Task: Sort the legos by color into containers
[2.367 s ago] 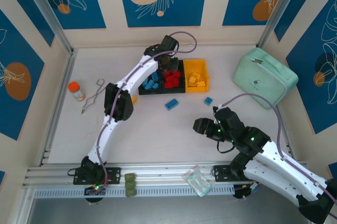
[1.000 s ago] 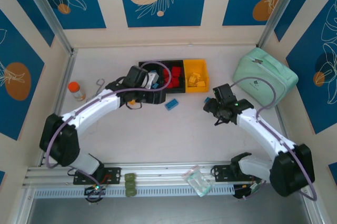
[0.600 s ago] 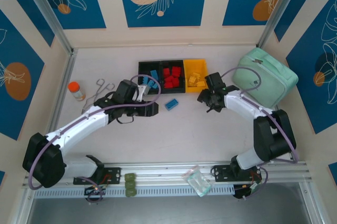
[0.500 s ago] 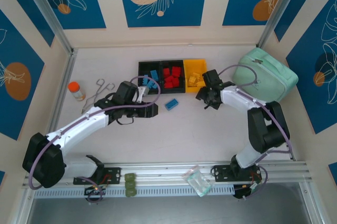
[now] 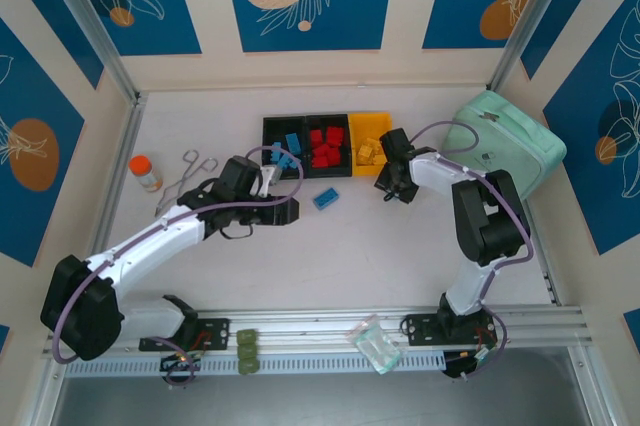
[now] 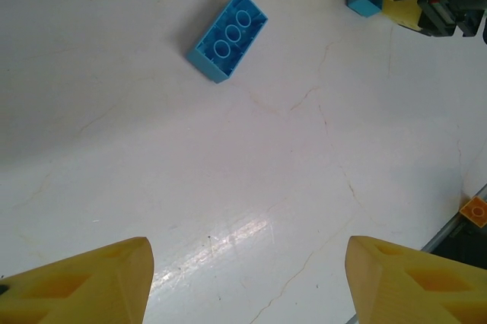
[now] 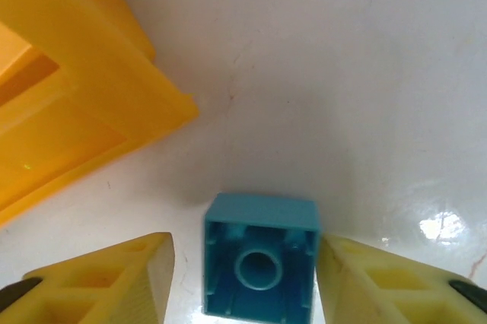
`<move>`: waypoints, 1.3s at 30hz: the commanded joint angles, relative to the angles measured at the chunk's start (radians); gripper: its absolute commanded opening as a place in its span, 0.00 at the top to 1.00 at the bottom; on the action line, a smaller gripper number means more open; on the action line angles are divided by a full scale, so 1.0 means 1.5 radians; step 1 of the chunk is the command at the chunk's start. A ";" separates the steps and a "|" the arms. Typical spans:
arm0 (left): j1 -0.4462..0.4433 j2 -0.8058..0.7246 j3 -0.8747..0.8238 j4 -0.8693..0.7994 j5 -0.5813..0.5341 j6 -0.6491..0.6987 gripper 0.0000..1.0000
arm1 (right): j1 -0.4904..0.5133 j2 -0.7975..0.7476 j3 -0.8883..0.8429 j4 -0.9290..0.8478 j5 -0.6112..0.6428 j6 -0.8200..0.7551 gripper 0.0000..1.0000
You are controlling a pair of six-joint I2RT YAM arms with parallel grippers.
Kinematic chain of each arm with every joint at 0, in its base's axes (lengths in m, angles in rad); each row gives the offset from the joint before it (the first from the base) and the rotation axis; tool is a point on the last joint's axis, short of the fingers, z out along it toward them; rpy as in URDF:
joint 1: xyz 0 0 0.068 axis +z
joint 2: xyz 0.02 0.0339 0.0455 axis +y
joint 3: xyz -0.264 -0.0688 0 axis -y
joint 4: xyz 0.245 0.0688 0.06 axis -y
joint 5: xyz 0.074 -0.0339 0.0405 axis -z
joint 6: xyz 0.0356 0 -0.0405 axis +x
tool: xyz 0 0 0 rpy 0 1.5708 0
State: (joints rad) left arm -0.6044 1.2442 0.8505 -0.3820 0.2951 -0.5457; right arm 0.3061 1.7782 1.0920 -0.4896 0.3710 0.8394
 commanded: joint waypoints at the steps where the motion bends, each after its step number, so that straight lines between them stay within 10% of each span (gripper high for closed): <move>1: -0.004 -0.012 -0.008 -0.006 -0.012 -0.006 0.33 | -0.005 0.005 0.006 -0.007 0.008 -0.002 0.55; 11: -0.004 -0.020 -0.017 -0.007 -0.030 -0.017 0.33 | 0.011 -0.053 -0.031 -0.012 -0.003 -0.021 0.69; 22: 0.008 -0.127 -0.090 -0.068 -0.205 -0.123 0.33 | 0.109 -0.169 0.009 -0.039 -0.021 -0.036 0.70; 39: 0.024 -0.266 -0.186 -0.137 -0.216 -0.188 0.34 | 0.258 0.163 0.478 -0.115 -0.080 -0.091 0.70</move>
State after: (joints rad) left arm -0.5816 0.8700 0.5892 -0.5621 -0.0277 -0.8047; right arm 0.6743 1.9556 1.7149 -0.5964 0.2840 0.7345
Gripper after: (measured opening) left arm 0.662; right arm 0.304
